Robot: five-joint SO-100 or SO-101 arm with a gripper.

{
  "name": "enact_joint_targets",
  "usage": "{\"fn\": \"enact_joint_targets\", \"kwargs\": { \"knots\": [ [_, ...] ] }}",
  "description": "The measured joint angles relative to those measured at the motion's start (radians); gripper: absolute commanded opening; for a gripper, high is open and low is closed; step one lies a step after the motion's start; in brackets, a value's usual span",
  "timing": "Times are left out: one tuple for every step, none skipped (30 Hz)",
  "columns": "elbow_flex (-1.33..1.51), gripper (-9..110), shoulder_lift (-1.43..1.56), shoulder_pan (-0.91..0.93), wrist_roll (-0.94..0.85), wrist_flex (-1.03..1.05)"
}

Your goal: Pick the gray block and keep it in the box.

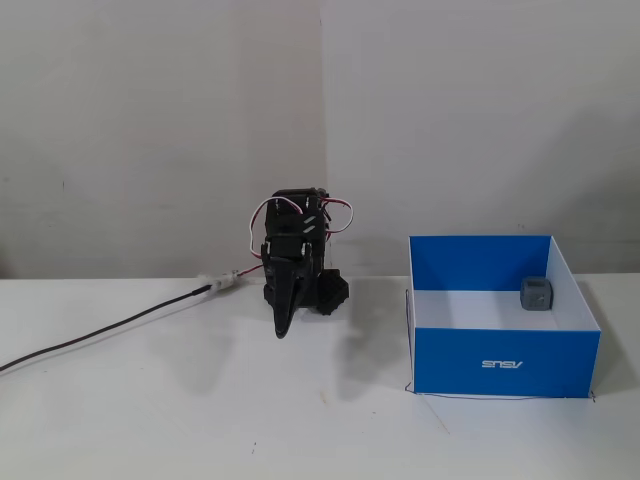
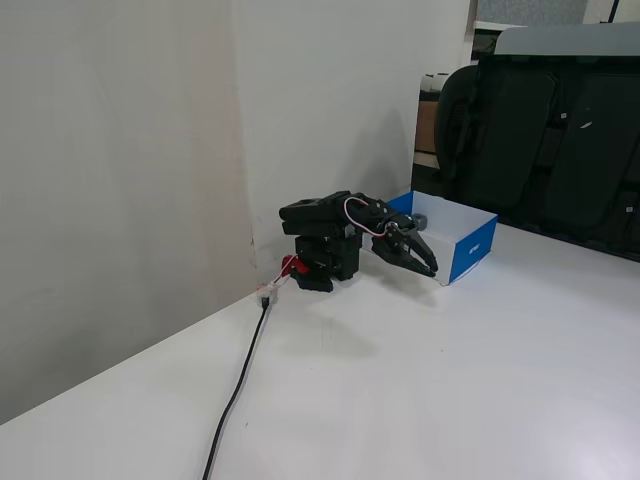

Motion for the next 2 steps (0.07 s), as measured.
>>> {"fn": "enact_joint_targets", "kwargs": {
  "knots": [
    [0.000, 0, 0.000, 0.000, 0.000, 0.000],
    [0.000, 0, 0.000, 0.000, 0.000, 0.000]
  ]
}}
